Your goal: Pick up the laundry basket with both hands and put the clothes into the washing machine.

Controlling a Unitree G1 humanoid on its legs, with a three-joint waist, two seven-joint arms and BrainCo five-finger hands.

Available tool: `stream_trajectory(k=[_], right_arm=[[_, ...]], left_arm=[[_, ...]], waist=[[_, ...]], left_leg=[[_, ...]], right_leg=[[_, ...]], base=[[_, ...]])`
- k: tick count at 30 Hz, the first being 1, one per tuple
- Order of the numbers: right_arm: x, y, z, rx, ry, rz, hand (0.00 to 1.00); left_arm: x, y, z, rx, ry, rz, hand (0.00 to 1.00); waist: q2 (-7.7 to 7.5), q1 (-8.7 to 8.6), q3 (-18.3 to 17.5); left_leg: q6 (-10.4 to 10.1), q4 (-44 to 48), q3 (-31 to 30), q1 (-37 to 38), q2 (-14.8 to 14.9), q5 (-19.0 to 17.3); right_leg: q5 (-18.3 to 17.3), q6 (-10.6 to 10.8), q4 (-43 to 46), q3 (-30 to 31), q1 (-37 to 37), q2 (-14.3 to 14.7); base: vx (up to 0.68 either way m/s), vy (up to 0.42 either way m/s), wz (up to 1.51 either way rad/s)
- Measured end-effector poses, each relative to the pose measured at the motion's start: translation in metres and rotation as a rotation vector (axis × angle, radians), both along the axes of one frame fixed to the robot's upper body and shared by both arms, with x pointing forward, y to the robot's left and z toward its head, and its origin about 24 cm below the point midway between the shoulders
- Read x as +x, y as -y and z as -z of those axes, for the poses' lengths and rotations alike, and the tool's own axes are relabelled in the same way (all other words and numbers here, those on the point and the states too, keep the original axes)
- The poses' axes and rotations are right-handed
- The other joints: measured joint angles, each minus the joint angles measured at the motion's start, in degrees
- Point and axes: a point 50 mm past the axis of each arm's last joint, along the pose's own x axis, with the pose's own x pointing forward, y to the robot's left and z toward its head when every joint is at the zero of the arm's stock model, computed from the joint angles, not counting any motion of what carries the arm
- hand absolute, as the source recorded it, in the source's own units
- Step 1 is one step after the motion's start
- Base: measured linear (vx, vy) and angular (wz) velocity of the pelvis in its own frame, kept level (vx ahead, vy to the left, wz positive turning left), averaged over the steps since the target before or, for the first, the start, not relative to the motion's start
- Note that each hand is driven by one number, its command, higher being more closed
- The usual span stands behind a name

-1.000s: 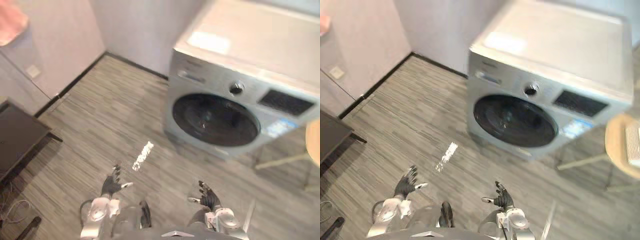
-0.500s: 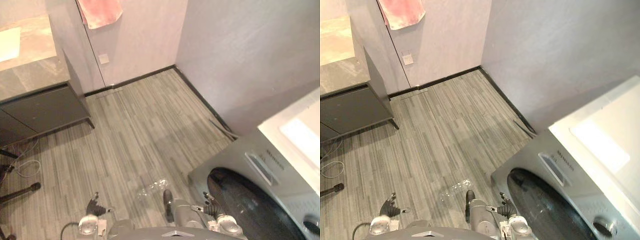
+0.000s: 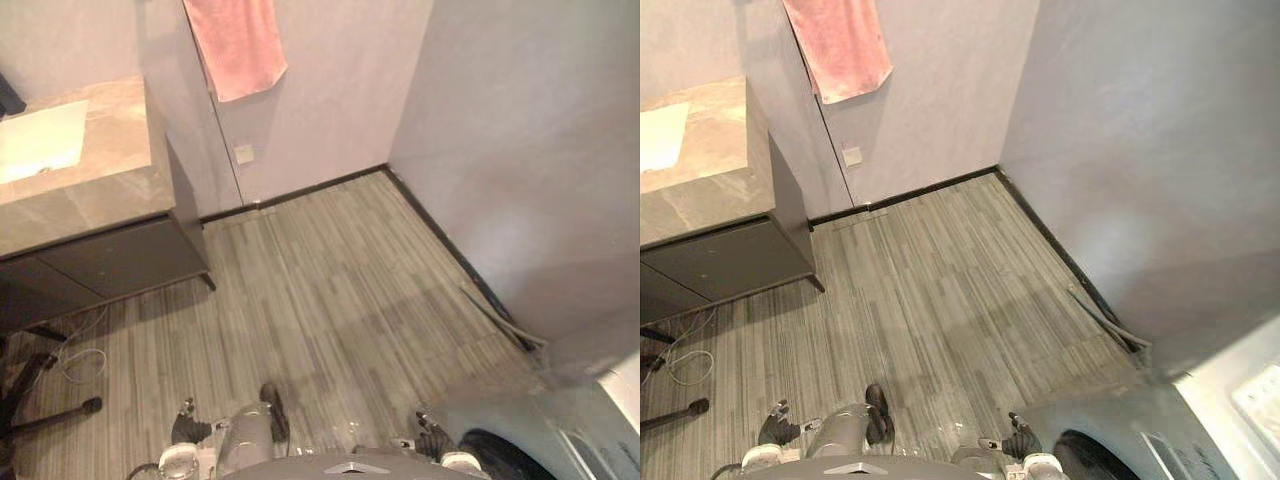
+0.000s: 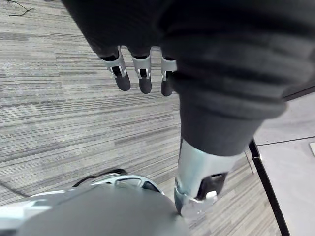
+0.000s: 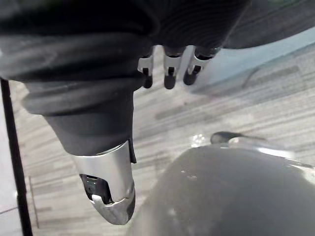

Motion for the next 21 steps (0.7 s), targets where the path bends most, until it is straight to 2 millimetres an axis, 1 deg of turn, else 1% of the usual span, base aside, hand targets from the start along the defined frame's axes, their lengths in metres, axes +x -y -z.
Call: stream_trajectory(k=[1,2,3,4,5,6,7,8,9,10,11,13,14,15,16,17,18,19,20,21], right_arm=[[0.002,-0.007,0.001,0.018,0.002,-0.007,0.00],[0.004,-0.008,0.001,0.014,0.003,-0.031,0.00],[0.005,-0.008,0.001,0.008,0.002,-0.046,0.00],[0.007,-0.009,0.001,0.005,0.004,-0.055,0.00],[0.011,-0.011,0.000,0.008,0.012,-0.065,0.00],[0.011,-0.012,0.000,0.009,0.012,-0.072,0.00],[0.014,-0.015,-0.001,0.011,0.022,-0.086,0.00],[0.017,-0.017,-0.002,0.013,0.034,-0.096,0.00],[0.019,-0.017,-0.003,0.010,0.041,-0.105,0.00],[0.019,-0.017,-0.004,0.009,0.043,-0.110,0.00],[0.020,-0.016,-0.004,0.009,0.046,-0.108,0.00],[0.020,-0.017,-0.004,0.011,0.046,-0.106,0.00],[0.020,-0.018,-0.003,0.013,0.044,-0.105,0.00],[0.019,-0.019,-0.003,0.019,0.041,-0.096,0.00],[0.016,-0.021,-0.001,0.028,0.031,-0.079,0.00],[0.014,-0.020,0.000,0.028,0.022,-0.075,0.00],[0.011,-0.015,0.001,0.016,0.006,-0.076,0.00],[0.010,-0.012,0.001,0.005,0.001,-0.082,0.00],[0.011,-0.012,0.000,0.002,0.003,-0.083,0.00],[0.016,-0.014,0.000,0.004,0.012,-0.095,0.00]], left_arm=[[0.000,-0.006,-0.001,0.012,0.000,0.006,0.00],[0.000,-0.007,-0.001,0.012,0.000,0.007,0.00],[0.000,-0.007,-0.001,0.008,-0.001,0.006,0.00],[-0.003,-0.008,0.000,-0.002,-0.010,0.004,0.00],[-0.007,-0.010,0.001,-0.005,-0.033,0.007,0.00],[-0.007,-0.010,0.002,-0.003,-0.040,0.014,0.00],[-0.006,-0.011,0.001,0.006,-0.042,0.037,0.00],[-0.001,-0.013,0.000,0.013,-0.033,0.053,0.00],[0.005,-0.012,-0.002,0.017,-0.021,0.073,0.00],[0.008,-0.011,-0.002,0.019,-0.015,0.083,0.00],[0.021,-0.008,-0.005,0.018,0.016,0.102,0.00],[0.034,-0.003,-0.008,0.018,0.044,0.137,0.00],[0.038,-0.002,-0.009,0.018,0.052,0.149,0.00],[0.045,0.002,-0.011,0.016,0.070,0.170,0.00],[0.049,0.004,-0.013,0.017,0.080,0.189,0.00],[0.049,0.006,-0.012,0.013,0.080,0.188,0.00],[0.048,0.015,-0.011,-0.011,0.084,0.187,0.00],[0.044,0.020,-0.010,-0.026,0.080,0.183,0.00],[0.040,0.020,-0.009,-0.027,0.072,0.180,0.00],[0.038,0.017,-0.008,-0.026,0.066,0.169,0.00]], waist=[[-2.05,-0.12,-0.6],[-2.62,-0.28,-0.7],[-2.59,-0.40,-0.7],[-2.74,-0.80,-0.3],[-2.46,-1.50,-0.1],[-2.62,-1.82,-0.2],[-3.23,-1.84,-0.2],[-3.58,-2.02,-0.3],[-3.57,-2.20,-0.3],[-3.58,-2.26,-0.3],[-3.56,-2.90,-0.3],[-3.58,-3.46,-0.3],[-3.70,-3.59,-0.4],[-4.10,-3.88,-0.6],[-5.42,-3.83,-1.2],[-5.12,-3.81,-1.4],[-3.52,-3.37,-2.3],[-2.55,-2.53,-3.0],[-2.19,-2.12,-3.3],[-2.63,-1.41,-3.2]], left_leg=[[1.8,0.0,0.5,0.3,-2.4,-1.2],[3.3,0.0,0.9,0.7,-3.5,-2.2],[3.6,-0.1,1.2,1.3,-3.7,-2.8],[3.8,-0.4,1.3,3.5,-4.2,-4.0],[3.6,-0.9,1.4,6.0,-4.7,-4.7],[3.7,-1.0,1.6,7.2,-4.7,-5.0],[4.3,-1.7,1.7,9.7,-5.3,-4.8],[4.5,-3.2,1.5,11.7,-6.3,-4.6],[4.6,-4.0,1.1,12.5,-6.7,-4.4],[4.6,-4.2,0.9,12.5,-6.9,-4.4],[4.6,-3.7,-1.3,12.3,-7.3,-4.3],[4.6,-3.2,-4.2,11.9,-7.2,-4.4],[4.5,-2.6,-5.3,11.5,-7.2,-4.4],[4.1,-1.1,-7.5,10.4,-7.4,-4.7],[3.4,0.9,-9.5,9.3,-7.7,-5.1],[3.0,1.7,-10.8,8.7,-7.5,-5.3],[2.2,2.7,-12.2,7.2,-5.9,-5.3],[1.4,3.1,-12.9,5.6,-4.4,-4.9],[0.9,3.3,-13.2,4.6,-3.6,-4.5],[0.1,3.6,-13.2,3.1,-2.8,-4.0]], right_leg=[[-0.8,0.0,1.6,0.7,-0.2,-2.0],[-1.0,0.5,8.0,1.7,-2.8,-3.1],[-0.8,1.2,13.3,2.3,-5.0,-3.3],[0.2,8.6,25.5,3.5,-9.5,-3.7],[2.2,13.9,35.7,4.5,-12.7,-3.2],[2.3,13.9,39.5,4.5,-13.6,-2.9],[1.8,13.6,44.3,3.4,-15.5,-3.0],[0.0,11.2,44.8,1.0,-16.5,-4.3],[-1.4,9.1,42.8,-1.2,-16.9,-5.5],[-2.0,8.3,41.6,-1.8,-17.1,-6.0],[-3.3,5.0,36.0,-2.9,-17.1,-7.1],[-2.6,3.1,31.2,-2.3,-16.8,-7.3],[-1.9,2.7,29.9,-1.6,-16.5,-7.4],[1.9,2.5,27.6,0.4,-15.7,-7.5],[6.3,4.0,25.7,2.3,-15.0,-7.6],[5.6,4.6,24.9,2.6,-14.1,-6.9],[5.4,4.6,21.7,2.6,-12.9,-5.0],[5.3,4.7,17.6,2.5,-11.6,-3.4],[4.8,5.1,14.6,2.2,-10.6,-2.7],[3.5,4.7,11.3,1.4,-9.9,-2.0]], base=[[0.35,0.276,-0.05],[0.33,0.268,-0.01],[0.33,0.265,-0.03],[0.37,0.273,0.04],[0.31,0.195,0.06],[0.36,0.185,0.08],[0.28,0.101,0.11],[0.30,0.083,0.17],[0.22,0.041,0.20],[0.17,-0.009,0.47],[0.12,-0.038,0.53],[0.11,-0.093,0.71],[0.10,-0.221,0.89],[0.06,-0.289,0.97],[0.04,-0.321,0.98],[-0.01,-0.287,0.71],[-0.06,-0.254,0.35],[-0.08,-0.229,0.17],[-0.11,-0.217,-0.04],[-0.15,-0.242,-0.08]])
